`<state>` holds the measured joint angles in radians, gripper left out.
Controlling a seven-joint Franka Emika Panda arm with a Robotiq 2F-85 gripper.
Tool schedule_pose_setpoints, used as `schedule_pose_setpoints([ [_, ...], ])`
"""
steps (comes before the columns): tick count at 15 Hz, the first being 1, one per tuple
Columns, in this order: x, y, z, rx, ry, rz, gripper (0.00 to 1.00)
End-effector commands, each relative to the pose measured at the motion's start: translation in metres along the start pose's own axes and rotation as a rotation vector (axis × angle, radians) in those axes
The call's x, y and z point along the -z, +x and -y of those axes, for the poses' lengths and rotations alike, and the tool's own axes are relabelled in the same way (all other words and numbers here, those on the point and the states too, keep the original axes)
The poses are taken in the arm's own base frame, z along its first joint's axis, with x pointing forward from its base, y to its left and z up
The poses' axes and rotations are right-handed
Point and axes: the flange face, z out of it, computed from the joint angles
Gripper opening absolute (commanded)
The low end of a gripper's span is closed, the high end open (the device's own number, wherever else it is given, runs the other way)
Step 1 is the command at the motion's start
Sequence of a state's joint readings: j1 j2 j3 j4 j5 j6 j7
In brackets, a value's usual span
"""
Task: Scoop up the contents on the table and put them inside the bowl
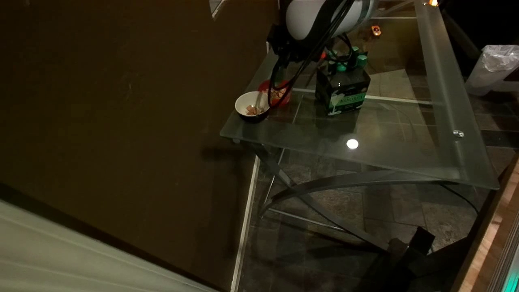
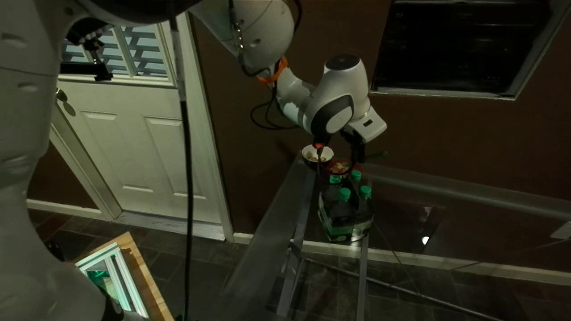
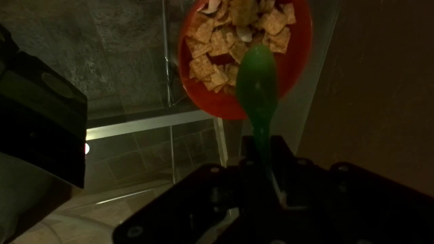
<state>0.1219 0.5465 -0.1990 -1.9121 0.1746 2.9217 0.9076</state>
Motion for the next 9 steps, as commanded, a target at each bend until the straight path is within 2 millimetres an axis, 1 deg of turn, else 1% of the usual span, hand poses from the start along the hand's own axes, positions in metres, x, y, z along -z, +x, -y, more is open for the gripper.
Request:
schedule_pose_setpoints([
  [1,-0.024,0.007,0.007,-0.048,0.006,0.038,0.04],
  [3,-0.036,0.005,0.008,-0.067,0.007,0.051,0.04],
  [9,-0.061,0.003,0.006,-0.085,-0.030,0.070,0.04],
])
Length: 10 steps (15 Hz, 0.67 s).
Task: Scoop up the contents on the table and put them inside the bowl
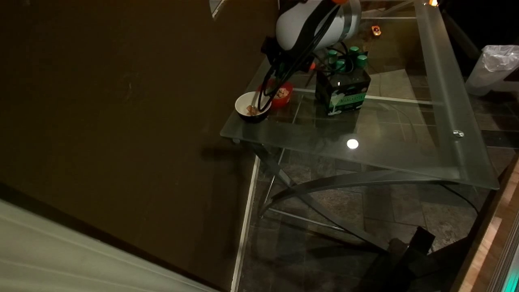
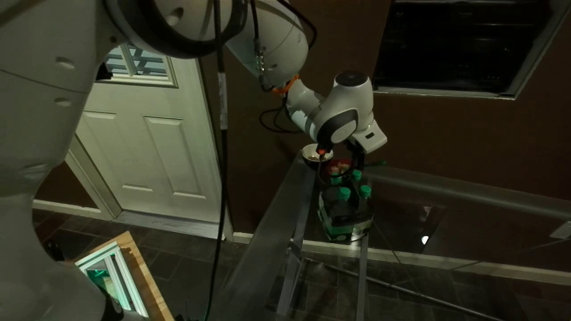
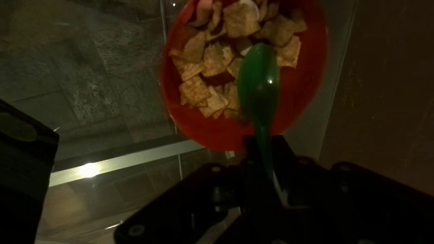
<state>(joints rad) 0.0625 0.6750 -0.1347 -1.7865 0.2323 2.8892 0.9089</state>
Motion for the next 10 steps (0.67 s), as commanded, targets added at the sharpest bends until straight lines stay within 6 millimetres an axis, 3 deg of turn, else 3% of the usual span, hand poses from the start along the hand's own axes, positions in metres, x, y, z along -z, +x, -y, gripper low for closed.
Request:
schedule_pose_setpoints([
  [1,-0.017,0.003,0.002,-0.027,-0.026,0.027,0.04],
  [6,-0.024,0.005,0.002,-0.034,-0.061,0.047,0.05],
  [7,-0.023,0.006,0.003,-0.037,-0.063,0.048,0.40],
  [8,-0.021,0.006,0.004,-0.039,-0.064,0.050,0.41],
  [10,-0.014,0.005,0.006,-0.034,-0.067,0.048,0.54],
])
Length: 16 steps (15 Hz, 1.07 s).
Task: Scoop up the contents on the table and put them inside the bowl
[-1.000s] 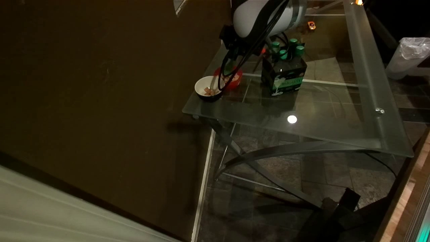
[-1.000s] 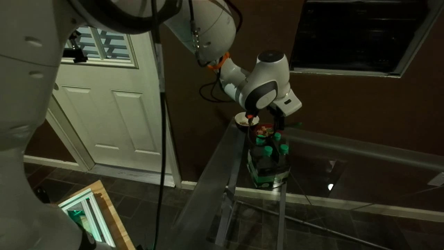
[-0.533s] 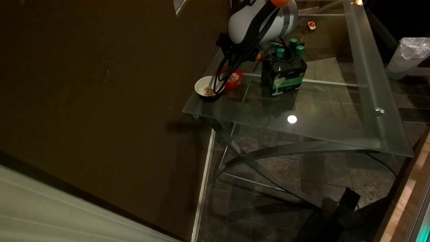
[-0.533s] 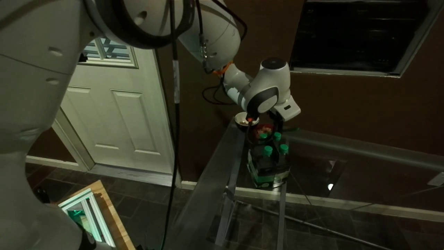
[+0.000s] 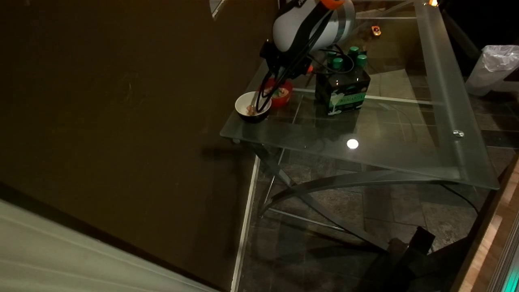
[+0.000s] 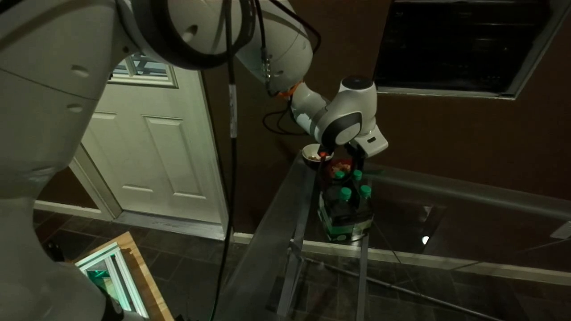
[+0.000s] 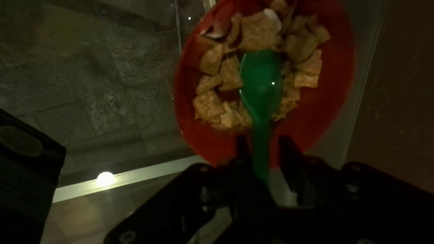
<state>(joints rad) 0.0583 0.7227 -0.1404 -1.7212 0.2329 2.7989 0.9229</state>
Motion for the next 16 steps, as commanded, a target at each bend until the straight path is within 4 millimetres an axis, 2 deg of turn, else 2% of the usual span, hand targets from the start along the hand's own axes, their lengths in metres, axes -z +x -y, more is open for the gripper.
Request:
schedule_pose_setpoints([
  [1,0.011,0.000,0.006,-0.016,-0.012,0.013,0.60],
  [3,0.023,-0.003,0.008,-0.007,-0.019,0.004,0.75],
  [6,0.053,-0.005,0.012,0.015,-0.013,-0.018,0.97],
  [11,0.111,-0.003,0.015,0.103,-0.040,-0.074,1.00],
  [13,0.133,-0.006,0.004,0.204,-0.102,-0.053,1.00],
  [16,0.163,-0.013,-0.026,0.360,-0.194,-0.023,1.00],
])
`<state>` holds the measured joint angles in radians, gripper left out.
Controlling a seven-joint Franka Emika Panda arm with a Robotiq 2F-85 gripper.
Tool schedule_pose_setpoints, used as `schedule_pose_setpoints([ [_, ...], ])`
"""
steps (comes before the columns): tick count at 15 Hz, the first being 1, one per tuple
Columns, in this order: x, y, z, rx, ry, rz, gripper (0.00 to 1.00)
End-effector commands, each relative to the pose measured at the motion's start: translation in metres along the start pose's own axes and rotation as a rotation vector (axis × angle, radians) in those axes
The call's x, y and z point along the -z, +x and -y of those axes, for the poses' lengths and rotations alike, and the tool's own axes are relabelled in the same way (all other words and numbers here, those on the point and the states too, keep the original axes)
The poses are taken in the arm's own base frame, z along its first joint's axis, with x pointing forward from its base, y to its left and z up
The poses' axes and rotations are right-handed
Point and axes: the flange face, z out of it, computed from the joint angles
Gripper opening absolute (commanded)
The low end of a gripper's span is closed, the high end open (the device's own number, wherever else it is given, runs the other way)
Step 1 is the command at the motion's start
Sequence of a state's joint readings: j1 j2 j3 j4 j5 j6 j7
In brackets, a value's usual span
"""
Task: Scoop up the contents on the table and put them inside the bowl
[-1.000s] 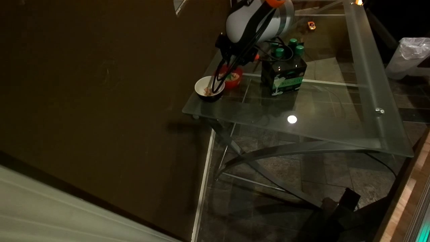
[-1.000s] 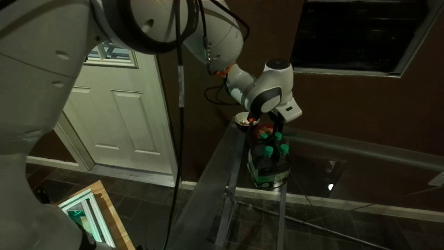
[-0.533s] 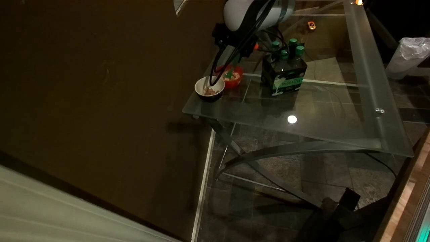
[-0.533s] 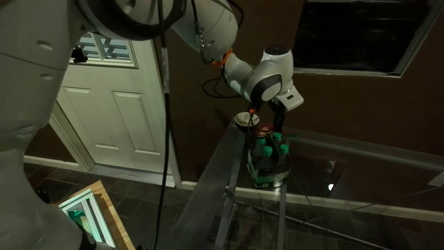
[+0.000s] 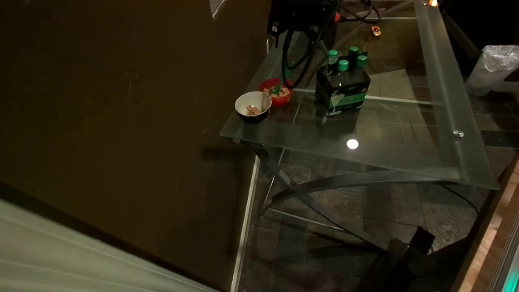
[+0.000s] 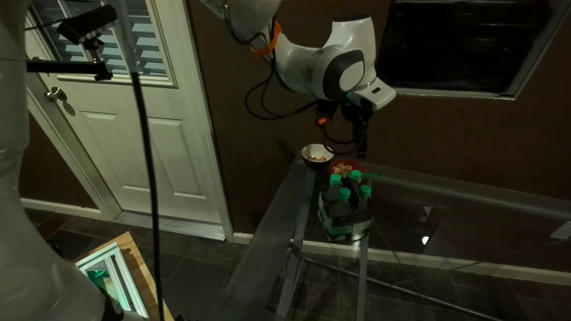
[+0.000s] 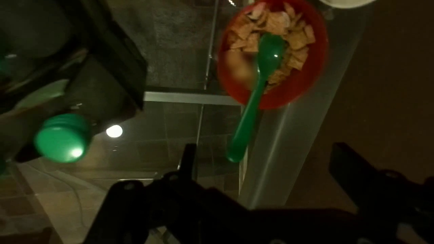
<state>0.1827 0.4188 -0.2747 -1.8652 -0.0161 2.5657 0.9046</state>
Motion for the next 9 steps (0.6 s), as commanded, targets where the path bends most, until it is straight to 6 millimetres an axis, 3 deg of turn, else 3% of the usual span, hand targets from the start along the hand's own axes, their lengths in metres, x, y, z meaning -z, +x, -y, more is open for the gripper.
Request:
schedule_pose_setpoints([
  [1,0.040,-0.021,-0.049,0.183,-0.087,0.039,1.00],
  [4,0.064,-0.026,-0.078,0.350,-0.114,0.035,1.00],
  [5,0.041,-0.014,-0.053,0.253,-0.105,0.029,1.00],
  [9,0.060,-0.019,-0.073,0.320,-0.101,0.033,1.00],
])
